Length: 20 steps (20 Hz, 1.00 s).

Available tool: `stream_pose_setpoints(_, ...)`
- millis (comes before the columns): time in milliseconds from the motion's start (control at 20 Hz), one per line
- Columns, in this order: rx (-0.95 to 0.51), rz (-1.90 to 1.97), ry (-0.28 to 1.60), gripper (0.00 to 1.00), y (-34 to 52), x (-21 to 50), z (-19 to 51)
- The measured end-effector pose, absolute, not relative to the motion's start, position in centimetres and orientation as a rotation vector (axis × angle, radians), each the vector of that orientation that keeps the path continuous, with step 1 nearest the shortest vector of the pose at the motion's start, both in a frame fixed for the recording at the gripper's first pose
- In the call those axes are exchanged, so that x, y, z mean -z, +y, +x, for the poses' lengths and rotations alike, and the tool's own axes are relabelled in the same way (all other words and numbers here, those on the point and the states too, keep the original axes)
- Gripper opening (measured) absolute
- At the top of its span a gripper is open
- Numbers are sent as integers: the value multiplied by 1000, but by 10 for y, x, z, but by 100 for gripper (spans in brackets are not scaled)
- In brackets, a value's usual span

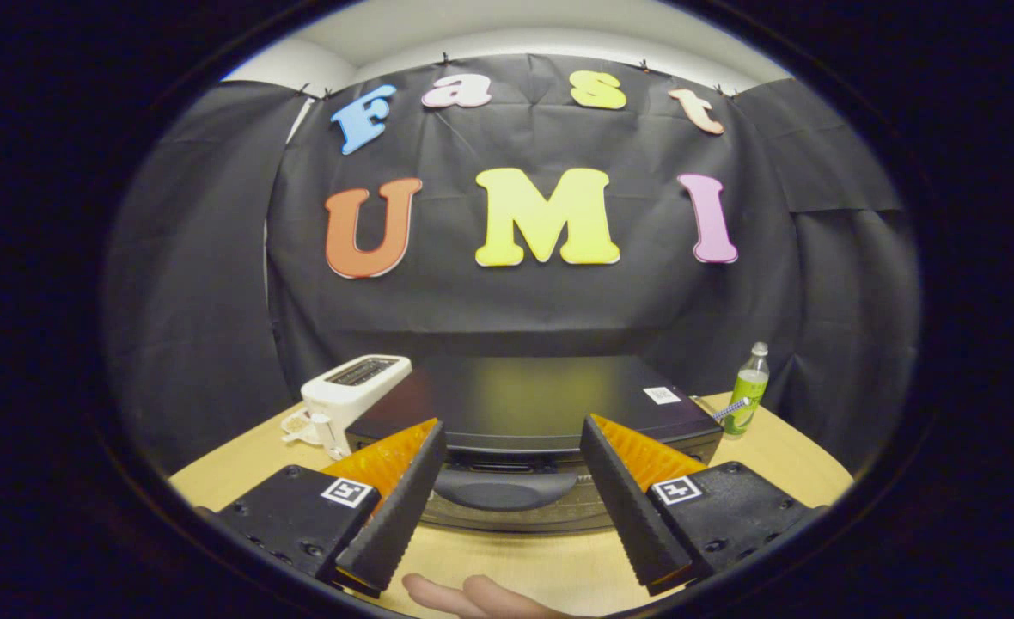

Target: Open the toaster oven, put the food inside, and close the toaster oven door.

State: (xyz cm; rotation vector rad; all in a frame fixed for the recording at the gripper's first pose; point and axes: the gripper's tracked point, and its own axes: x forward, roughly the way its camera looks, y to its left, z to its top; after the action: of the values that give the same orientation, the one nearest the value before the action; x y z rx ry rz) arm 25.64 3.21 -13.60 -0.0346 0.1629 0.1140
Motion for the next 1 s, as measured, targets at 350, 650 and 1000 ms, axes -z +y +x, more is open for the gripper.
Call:
stream_pose_setpoints(350,-90,-75,214,100,39,166,275)
stream_pose_setpoints(650,-119,-5,226,100,37,171,259)
stream_pose_setpoints(1000,-120,-19,270,100,32,193,214)
